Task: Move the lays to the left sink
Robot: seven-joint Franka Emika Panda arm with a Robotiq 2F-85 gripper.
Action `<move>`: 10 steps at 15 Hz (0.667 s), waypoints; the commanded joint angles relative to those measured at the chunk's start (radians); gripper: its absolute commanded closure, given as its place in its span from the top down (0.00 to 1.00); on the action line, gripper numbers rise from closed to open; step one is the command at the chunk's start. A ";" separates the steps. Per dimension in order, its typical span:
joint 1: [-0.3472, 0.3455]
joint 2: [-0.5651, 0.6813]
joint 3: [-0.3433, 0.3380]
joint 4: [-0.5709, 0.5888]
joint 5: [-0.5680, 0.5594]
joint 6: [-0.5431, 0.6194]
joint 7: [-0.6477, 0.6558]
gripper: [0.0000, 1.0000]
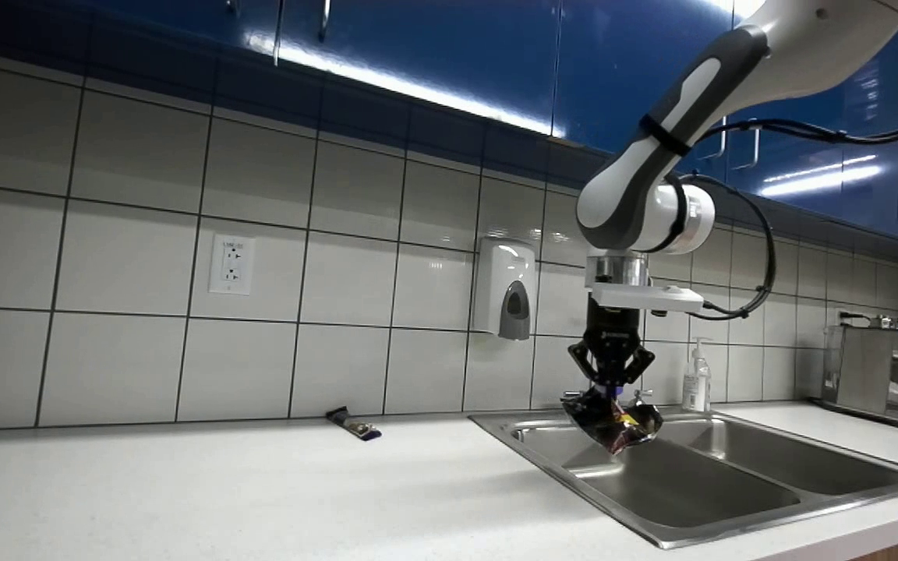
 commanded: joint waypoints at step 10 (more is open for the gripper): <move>-0.183 -0.006 -0.139 -0.020 0.134 0.015 -0.497 0.00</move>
